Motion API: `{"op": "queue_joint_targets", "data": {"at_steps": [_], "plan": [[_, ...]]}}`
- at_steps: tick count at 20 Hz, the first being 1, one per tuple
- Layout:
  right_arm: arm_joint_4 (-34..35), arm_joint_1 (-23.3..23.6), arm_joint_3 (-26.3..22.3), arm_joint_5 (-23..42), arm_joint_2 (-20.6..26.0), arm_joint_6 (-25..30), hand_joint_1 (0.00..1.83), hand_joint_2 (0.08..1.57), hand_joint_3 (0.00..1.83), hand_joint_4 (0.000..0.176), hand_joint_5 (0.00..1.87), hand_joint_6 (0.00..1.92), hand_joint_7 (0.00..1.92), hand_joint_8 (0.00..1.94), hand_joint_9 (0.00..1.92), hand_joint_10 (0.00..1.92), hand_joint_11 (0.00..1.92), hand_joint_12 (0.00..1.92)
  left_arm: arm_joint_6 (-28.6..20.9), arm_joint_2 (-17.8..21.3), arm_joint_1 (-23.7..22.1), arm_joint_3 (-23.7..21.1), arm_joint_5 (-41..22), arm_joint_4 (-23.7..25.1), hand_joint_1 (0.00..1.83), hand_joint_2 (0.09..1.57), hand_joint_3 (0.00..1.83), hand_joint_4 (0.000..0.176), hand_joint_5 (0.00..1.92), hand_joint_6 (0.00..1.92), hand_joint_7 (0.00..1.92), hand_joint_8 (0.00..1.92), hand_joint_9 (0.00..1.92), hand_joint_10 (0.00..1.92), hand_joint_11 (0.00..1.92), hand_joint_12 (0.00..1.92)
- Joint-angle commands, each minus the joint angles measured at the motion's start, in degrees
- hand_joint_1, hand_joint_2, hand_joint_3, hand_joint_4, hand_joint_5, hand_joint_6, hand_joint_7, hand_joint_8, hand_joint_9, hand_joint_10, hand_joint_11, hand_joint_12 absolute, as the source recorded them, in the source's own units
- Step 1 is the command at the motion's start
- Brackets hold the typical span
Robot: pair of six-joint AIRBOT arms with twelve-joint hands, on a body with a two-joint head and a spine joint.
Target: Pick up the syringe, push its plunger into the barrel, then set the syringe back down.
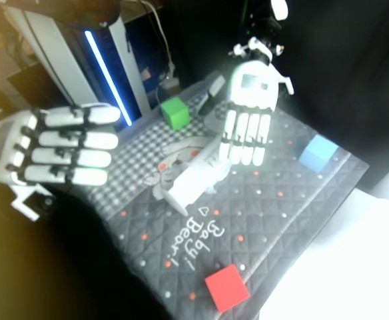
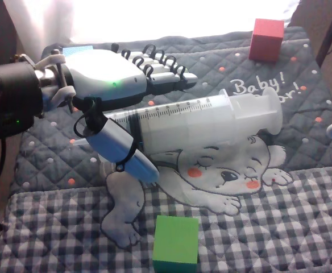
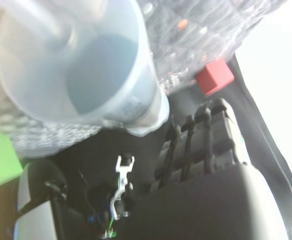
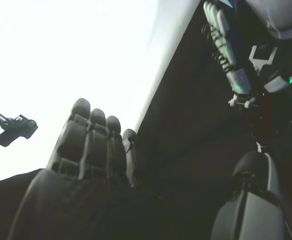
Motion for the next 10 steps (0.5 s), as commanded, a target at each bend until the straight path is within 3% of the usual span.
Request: {"op": "queue_joint_targets", "data": {"at_steps": [1, 3, 4, 5, 6, 9, 10], "plan": [[0.6, 0.6, 0.2, 6.9, 0.2, 0.2, 0.57, 0.74, 0.01, 0.04, 0.07, 0.01, 0.09, 0.01, 0.1, 0.02, 0.12, 0.08, 0.0, -0.7, -0.2, 0.4, -3.7, -1.6, 0.44, 0.71, 0.0, 0.0, 0.0, 0.0, 0.0, 0.0, 0.0, 0.0, 0.0, 0.0], [0.6, 0.6, 0.2, 6.9, 0.2, 0.2, 0.55, 0.75, 0.01, 0.035, 0.12, 0.0, 0.12, 0.0, 0.11, 0.0, 0.12, 0.1, 0.0, -1.3, 0.0, 1.0, -3.2, -1.5, 0.48, 0.72, 0.0, 0.0, 0.0, 0.0, 0.0, 0.0, 0.0, 0.0, 0.0, 0.0], [0.6, 0.6, 0.2, 6.9, 0.2, 0.2, 0.55, 0.76, 0.01, 0.017, 0.1, 0.0, 0.09, 0.0, 0.09, 0.0, 0.11, 0.09, 0.0, -1.7, 0.1, 1.3, -2.8, -1.2, 0.47, 0.7, 0.0, 0.0, 0.0, 0.0, 0.0, 0.0, 0.0, 0.0, 0.0, 0.0], [0.6, 0.6, 0.2, 6.9, 0.2, 0.2, 0.55, 0.77, 0.01, 0.012, 0.1, 0.0, 0.08, 0.0, 0.09, 0.0, 0.11, 0.1, 0.0, -2.3, 0.2, 1.8, -2.3, -1.1, 0.47, 0.7, 0.0, 0.0, 0.0, 0.0, 0.0, 0.0, 0.0, 0.0, 0.0, 0.0], [0.6, 0.6, 0.2, 6.9, 0.2, 0.2, 0.54, 0.75, 0.0, 0.025, 0.08, 0.0, 0.07, 0.0, 0.09, 0.0, 0.12, 0.1, 0.0, -2.6, 0.4, 2.1, -2.1, -1.1, 0.42, 0.71, 0.0, 0.0, 0.0, 0.0, 0.0, 0.0, 0.0, 0.0, 0.0, 0.0], [0.5, 0.6, 0.2, 6.9, 0.1, 0.2, 0.51, 0.72, 0.0, 0.039, 0.1, 0.0, 0.1, 0.01, 0.1, 0.01, 0.12, 0.11, 0.0, -3.1, 0.9, 2.9, -1.1, -1.0, 0.45, 0.71, 0.0, 0.0, 0.0, 0.0, 0.0, 0.0, 0.0, 0.0, 0.0, 0.0], [0.5, 0.6, 0.2, 6.9, 0.1, 0.2, 0.53, 0.72, 0.0, 0.026, 0.08, 0.0, 0.09, 0.0, 0.09, 0.0, 0.1, 0.1, 0.0, -3.3, 1.0, 3.0, -0.8, -0.8, 0.43, 0.71, 0.0, 0.0, 0.0, 0.0, 0.0, 0.0, 0.0, 0.0, 0.0, 0.0]]}}
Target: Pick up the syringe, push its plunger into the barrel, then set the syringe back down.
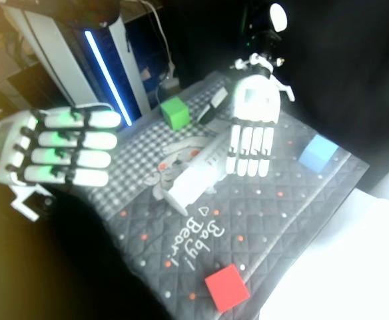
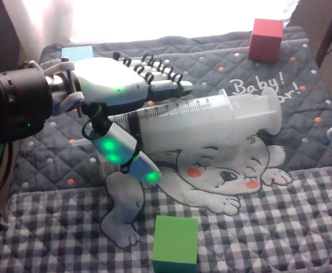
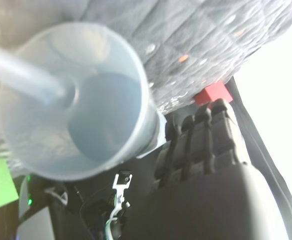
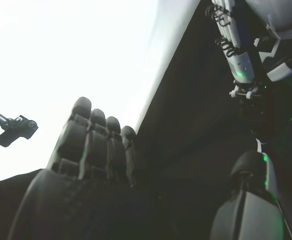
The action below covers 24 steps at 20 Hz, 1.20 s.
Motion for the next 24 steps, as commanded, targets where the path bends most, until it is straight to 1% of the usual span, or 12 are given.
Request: {"op": "queue_joint_targets", "data": {"at_steps": [1, 4, 5, 7, 9, 11, 13, 16, 18, 22, 23, 24], "plan": [[0.6, 0.7, 0.2, 6.9, 0.1, 0.2, 0.54, 0.75, 0.01, 0.017, 0.08, 0.0, 0.05, 0.0, 0.07, 0.0, 0.09, 0.11, 0.0, -0.6, -0.4, 0.3, -3.6, -1.1, 0.49, 0.7, 0.0, 0.0, 0.0, 0.0, 0.0, 0.0, 0.0, 0.0, 0.0, 0.0], [0.6, 0.7, 0.2, 6.9, 0.0, 0.3, 0.53, 0.75, 0.01, 0.018, 0.05, 0.0, 0.03, 0.0, 0.05, 0.0, 0.08, 0.11, 0.0, -1.7, -0.4, 1.3, -2.8, -0.9, 0.46, 0.68, 0.0, 0.0, 0.0, 0.0, 0.0, 0.0, 0.0, 0.0, 0.0, 0.0], [0.6, 0.8, 0.2, 6.9, 0.0, 0.3, 0.57, 0.77, 0.01, 0.049, 0.05, 0.0, 0.04, 0.0, 0.04, 0.0, 0.04, 0.09, 0.0, -2.1, -0.4, 1.6, -2.4, -0.7, 0.46, 0.68, 0.0, 0.0, 0.0, 0.0, 0.0, 0.0, 0.0, 0.0, 0.0, 0.0], [0.5, 0.8, 0.1, 6.9, 0.0, 0.4, 0.58, 0.78, 0.01, 0.05, 0.08, 0.01, 0.07, 0.01, 0.08, 0.01, 0.07, 0.11, 0.0, -2.7, -0.2, 2.2, -1.7, -0.7, 0.47, 0.66, 0.0, 0.0, 0.0, 0.0, 0.0, 0.0, 0.0, 0.0, 0.0, 0.0], [0.5, 0.9, 0.1, 6.9, 0.0, 0.4, 0.55, 0.73, 0.0, 0.025, 0.08, 0.0, 0.08, 0.0, 0.09, 0.0, 0.09, 0.14, 0.0, -3.1, -0.2, 2.6, -1.1, -0.2, 0.41, 0.68, 0.0, 0.0, 0.0, 0.0, 0.0, 0.0, 0.0, 0.0, 0.0, 0.0], [0.5, 0.9, 0.1, 6.9, 0.0, 0.4, 0.54, 0.77, 0.02, 0.029, 0.1, 0.01, 0.09, 0.0, 0.1, 0.0, 0.09, 0.14, 0.0, -3.3, -0.2, 2.8, -0.8, -0.1, 0.42, 0.68, 0.0, 0.0, 0.0, 0.0, 0.0, 0.0, 0.0, 0.0, 0.0, 0.0], [0.5, 0.9, 0.1, 6.9, 0.0, 0.4, 0.53, 0.75, 0.0, 0.054, 0.09, 0.0, 0.08, 0.0, 0.1, 0.0, 0.1, 0.15, 0.0, -3.3, -0.2, 2.8, -0.7, -0.1, 0.44, 0.69, 0.0, 0.0, 0.0, 0.0, 0.0, 0.0, 0.0, 0.0, 0.0, 0.0], [0.5, 1.0, 0.1, 6.9, 0.0, 0.4, 0.53, 0.72, 0.0, 0.044, 0.09, 0.0, 0.07, 0.0, 0.08, 0.0, 0.08, 0.16, 0.0, -3.5, 0.0, 2.9, -0.7, 0.0, 0.51, 0.7, 0.01, 0.0, 0.01, 0.0, 0.02, 0.01, 0.04, 0.01, 0.08, 0.04], [0.4, 1.0, 0.1, 6.9, 0.0, 0.4, 0.53, 0.72, 0.0, 0.034, 0.09, 0.0, 0.1, 0.0, 0.11, 0.0, 0.05, 0.26, 0.0, -3.7, 0.3, 3.0, -0.7, 0.2, 0.72, 0.73, 0.0, 0.0, 0.2, 0.01, 0.23, 0.01, 0.36, 0.01, 0.25, 0.63], [0.4, 1.1, 0.1, 6.9, -0.1, 0.4, 0.55, 0.7, 0.0, 0.038, 0.1, 0.0, 0.12, 0.01, 0.11, 0.0, 0.0, 0.37, 0.0, -4.2, 0.4, 3.5, -0.3, 0.5, 0.96, 0.81, 0.01, 0.0, 0.38, 0.01, 0.43, 0.01, 0.59, 0.03, 0.48, 0.94], [0.4, 1.1, 0.1, 6.9, -0.1, 0.4, 0.55, 0.68, 0.0, 0.042, 0.12, 0.0, 0.13, 0.0, 0.11, 0.0, 0.0, 0.39, 0.0, -4.2, 0.4, 3.6, -0.2, 0.5, 1.02, 0.93, 0.0, 0.0, 0.57, 0.01, 0.67, 0.01, 0.8, 0.03, 0.58, 1.0], [0.4, 1.1, 0.1, 6.9, -0.1, 0.4, 0.51, 0.71, 0.0, 0.021, 0.14, 0.0, 0.15, 0.0, 0.14, 0.0, 0.0, 0.44, 0.0, -4.2, 0.4, 3.6, -0.2, 0.4, 1.08, 0.95, 0.0, 0.0, 0.65, 0.02, 0.79, 0.01, 0.91, 0.05, 0.64, 1.04]]}}
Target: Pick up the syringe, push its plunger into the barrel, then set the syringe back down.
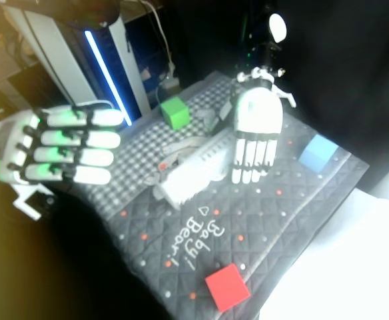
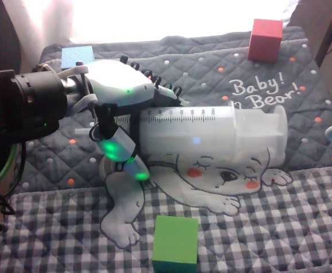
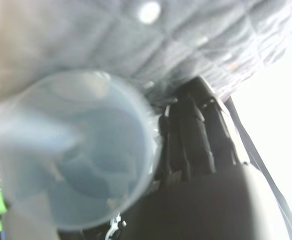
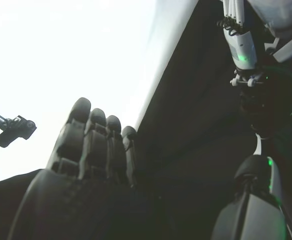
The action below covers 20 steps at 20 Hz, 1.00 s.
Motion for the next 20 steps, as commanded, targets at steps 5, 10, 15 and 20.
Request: {"op": "queue_joint_targets", "data": {"at_steps": [5, 10, 15, 20], "plan": [[0.6, 0.7, 0.1, 6.8, 0.2, 0.3, 0.52, 0.7, 0.0, 0.026, 0.13, 0.0, 0.11, 0.0, 0.13, 0.0, 0.0, 0.49, 0.2, -0.9, -0.1, 1.1, -1.6, -1.5, 1.35, 1.08, 0.0, 0.0, 0.52, 1.8, 0.68, 1.83, 0.93, 1.88, 1.07, 1.9], [0.6, 0.7, 0.1, 6.8, 0.2, 0.3, 0.52, 0.72, 0.0, 0.009, 0.15, 0.0, 0.17, 0.0, 0.19, 0.0, 0.0, 0.58, 0.2, -1.4, 0.0, 2.5, -1.6, -3.4, 1.64, 1.09, 0.0, 0.074, 0.66, 1.92, 0.9, 1.92, 1.24, 1.92, 1.36, 1.92], [0.6, 0.7, 0.0, 6.9, 0.2, 0.3, 0.51, 0.74, 0.0, 0.018, 0.22, 0.01, 0.23, 0.01, 0.25, 0.02, 0.03, 0.66, 0.2, -1.6, -0.4, 3.1, -2.5, -4.6, 1.62, 1.07, 0.0, 0.148, 1.12, 1.92, 1.37, 1.92, 1.49, 1.92, 1.57, 1.92], [0.5, 0.7, -0.1, 6.9, 0.2, 0.5, 0.44, 0.82, 0.01, 0.0, 0.11, 0.0, 0.11, 0.0, 0.15, 0.01, 0.03, 0.55, 0.2, -0.9, -1.4, 3.3, -4.6, -6.9, 1.6, 1.1, 0.01, 0.0, 1.32, 1.92, 1.45, 1.92, 1.54, 1.92, 1.6, 1.92]]}}
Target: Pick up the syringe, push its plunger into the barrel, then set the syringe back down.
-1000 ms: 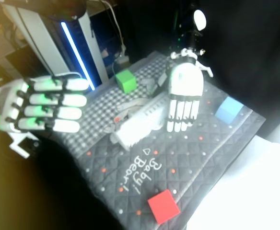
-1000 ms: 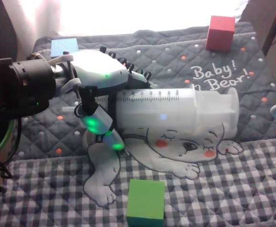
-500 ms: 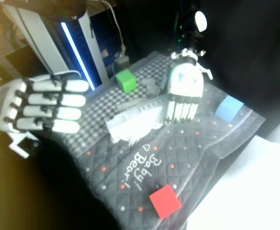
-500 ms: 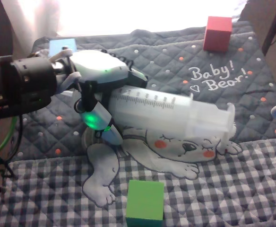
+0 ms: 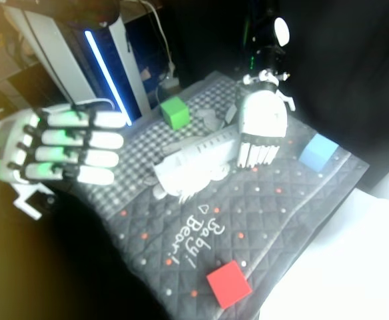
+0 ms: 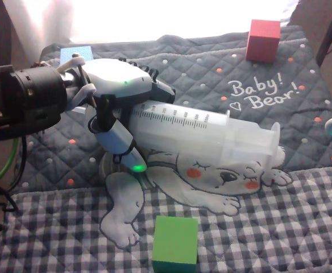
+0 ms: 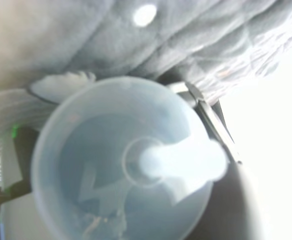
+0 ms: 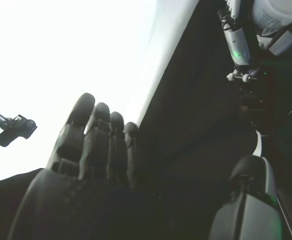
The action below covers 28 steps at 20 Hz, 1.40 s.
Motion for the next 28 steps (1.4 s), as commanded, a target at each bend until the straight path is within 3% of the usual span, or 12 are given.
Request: {"op": "queue_joint_targets", "data": {"at_steps": [1, 4, 7, 8, 9, 10, 12, 13, 14, 15, 18, 28], "plan": [[0.7, 0.7, -0.1, 6.9, 0.2, 0.5, 0.37, 0.83, 0.01, 0.0, 0.12, 0.0, 0.14, 0.01, 0.17, 0.01, 0.03, 0.56, 0.3, 0.7, -1.1, 0.4, -4.7, -1.9, 1.6, 1.11, 0.01, 0.0, 1.29, 1.92, 1.43, 1.92, 1.54, 1.92, 1.59, 1.92], [0.7, 0.7, -0.2, 6.9, -0.2, 0.8, 0.38, 0.75, 0.0, 0.0, 0.14, 0.0, 0.15, 0.0, 0.15, 0.0, 0.0, 0.49, 0.3, 1.5, -1.4, 0.4, -6.1, -4.4, 1.59, 1.12, 0.02, 0.0, 1.29, 1.92, 1.43, 1.92, 1.54, 1.92, 1.57, 1.92], [0.8, 0.7, -0.4, 6.9, -0.7, 1.0, 0.36, 0.8, 0.02, 0.0, 0.17, 0.01, 0.13, 0.01, 0.12, 0.01, 0.03, 0.41, 0.3, 2.0, -1.5, 0.3, -7.6, -6.8, 1.55, 1.14, 0.02, 0.0, 1.27, 1.92, 1.42, 1.92, 1.5, 1.92, 1.51, 1.92], [0.8, 0.7, -0.5, 7.0, -1.0, 1.1, 0.38, 0.78, 0.0, 0.019, 0.17, 0.01, 0.14, 0.01, 0.13, 0.01, 0.03, 0.4, 0.3, 2.2, -1.5, 0.3, -8.3, -8.4, 1.54, 1.13, 0.02, 0.0, 1.26, 1.92, 1.42, 1.92, 1.5, 1.92, 1.51, 1.92], [0.9, 0.7, -0.5, 7.0, -1.3, 1.2, 0.36, 0.78, 0.01, 0.0, 0.13, 0.0, 0.12, 0.0, 0.11, 0.0, 0.02, 0.39, 0.3, 2.4, -1.5, 0.3, -8.9, -9.4, 1.53, 1.13, 0.02, 0.0, 1.25, 1.92, 1.44, 1.92, 1.51, 1.92, 1.51, 1.92], [1.0, 0.7, -0.5, 7.0, -1.7, 1.4, 0.38, 0.77, 0.0, 0.0, 0.13, 0.0, 0.12, 0.0, 0.12, 0.01, 0.04, 0.4, 0.3, 2.5, -1.5, 0.3, -9.5, -10.2, 1.52, 1.13, 0.02, 0.0, 1.25, 1.92, 1.45, 1.92, 1.52, 1.92, 1.51, 1.92], [1.3, 0.6, -0.5, 6.9, -2.7, 1.8, 0.46, 0.68, 0.0, 0.057, 0.21, 0.0, 0.16, 0.0, 0.16, 0.0, 0.11, 0.28, 0.3, 2.8, -1.6, 0.0, -10.8, -11.3, 1.52, 1.15, 0.02, 0.0, 1.23, 1.92, 1.46, 1.92, 1.55, 1.92, 1.55, 1.92], [1.6, 0.5, -0.5, 6.9, -3.1, 2.0, 0.41, 0.73, 0.02, 0.012, 0.16, 0.0, 0.13, 0.0, 0.13, 0.0, 0.1, 0.26, 0.3, 3.0, -1.6, -0.2, -11.4, -11.6, 1.52, 1.15, 0.02, 0.0, 1.23, 1.92, 1.46, 1.92, 1.56, 1.92, 1.56, 1.92], [2.0, 0.0, -0.5, 6.9, -3.4, 2.1, 0.47, 0.7, 0.01, 0.122, 0.31, 0.01, 0.27, 0.01, 0.26, 0.01, 0.22, 0.24, 0.3, 3.1, -1.7, -0.5, -11.6, -11.6, 1.54, 1.14, 0.02, 0.0, 1.23, 1.92, 1.45, 1.92, 1.55, 1.92, 1.57, 1.92], [2.5, -0.5, -0.4, 6.9, -3.8, 2.4, 0.3, 0.92, 0.03, 0.0, 0.13, 0.0, 0.1, 0.0, 0.09, 0.0, 0.08, 0.19, 0.3, 3.4, -1.9, -0.7, -11.8, -11.6, 1.54, 1.14, 0.02, 0.0, 1.24, 1.92, 1.46, 1.92, 1.56, 1.92, 1.56, 1.92], [3.4, -1.6, -0.4, 6.9, -5.0, 3.0, 0.01, 0.91, 0.0, 0.0, 0.04, 0.0, 0.0, 0.0, 0.0, 0.0, 0.0, 0.13, 0.3, 4.2, -2.7, -1.3, -12.5, -11.6, 1.56, 1.14, 0.02, 0.0, 1.26, 1.92, 1.46, 1.92, 1.55, 1.92, 1.57, 1.92], [4.9, -4.3, -0.4, 6.9, -8.6, 5.3, 0.0, 0.89, 0.0, 0.0, 0.0, 0.0, 0.0, 0.0, 0.0, 0.0, 0.0, 0.06, 0.3, 4.6, -2.9, -1.6, -15.9, -14.6, 1.59, 1.13, 0.01, 0.0, 1.3, 1.92, 1.51, 1.92, 1.6, 1.92, 1.59, 1.92]]}}
